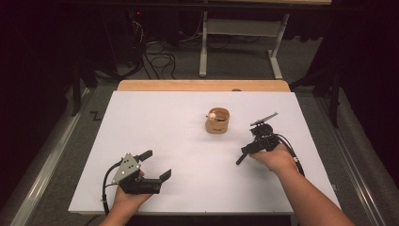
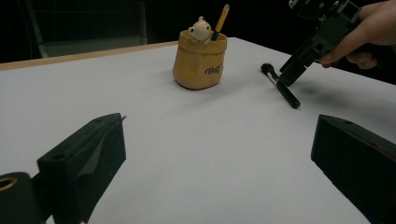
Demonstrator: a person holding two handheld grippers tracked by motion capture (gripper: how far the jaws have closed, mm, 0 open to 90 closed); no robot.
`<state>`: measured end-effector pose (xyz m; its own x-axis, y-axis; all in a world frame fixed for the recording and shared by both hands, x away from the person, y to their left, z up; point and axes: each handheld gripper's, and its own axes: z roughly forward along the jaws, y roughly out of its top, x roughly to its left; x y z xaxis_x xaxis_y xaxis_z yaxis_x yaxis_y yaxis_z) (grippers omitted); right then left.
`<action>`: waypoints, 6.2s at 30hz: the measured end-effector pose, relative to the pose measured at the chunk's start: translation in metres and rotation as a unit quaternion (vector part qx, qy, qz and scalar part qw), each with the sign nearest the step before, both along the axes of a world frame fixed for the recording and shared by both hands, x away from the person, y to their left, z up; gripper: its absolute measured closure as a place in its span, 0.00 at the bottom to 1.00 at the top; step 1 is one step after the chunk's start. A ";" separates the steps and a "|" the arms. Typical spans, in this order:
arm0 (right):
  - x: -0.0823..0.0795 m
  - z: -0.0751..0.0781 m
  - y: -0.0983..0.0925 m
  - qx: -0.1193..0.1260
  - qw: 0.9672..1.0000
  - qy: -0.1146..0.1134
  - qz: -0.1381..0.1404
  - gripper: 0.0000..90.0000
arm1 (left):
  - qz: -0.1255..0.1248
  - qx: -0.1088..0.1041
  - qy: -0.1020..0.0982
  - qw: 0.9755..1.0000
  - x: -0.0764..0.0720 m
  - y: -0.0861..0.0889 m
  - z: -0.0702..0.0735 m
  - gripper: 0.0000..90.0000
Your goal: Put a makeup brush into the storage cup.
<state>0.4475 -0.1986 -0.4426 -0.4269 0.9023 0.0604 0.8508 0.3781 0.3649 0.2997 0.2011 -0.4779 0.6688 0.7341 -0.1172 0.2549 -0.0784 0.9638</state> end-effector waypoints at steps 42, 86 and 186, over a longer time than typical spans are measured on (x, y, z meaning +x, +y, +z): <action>0.003 -0.006 -0.003 -0.019 0.999 0.008 -0.029 0.66 | -0.004 0.000 -0.003 1.000 -0.001 -0.001 0.000 0.05; 0.002 -0.006 -0.005 -0.045 0.998 0.020 -0.034 0.88 | -0.003 -0.002 -0.003 1.000 0.000 0.000 0.000 0.05; -0.057 0.006 -0.048 0.084 0.983 -0.161 0.013 0.89 | 0.012 -0.005 0.011 1.000 0.005 0.001 -0.004 0.05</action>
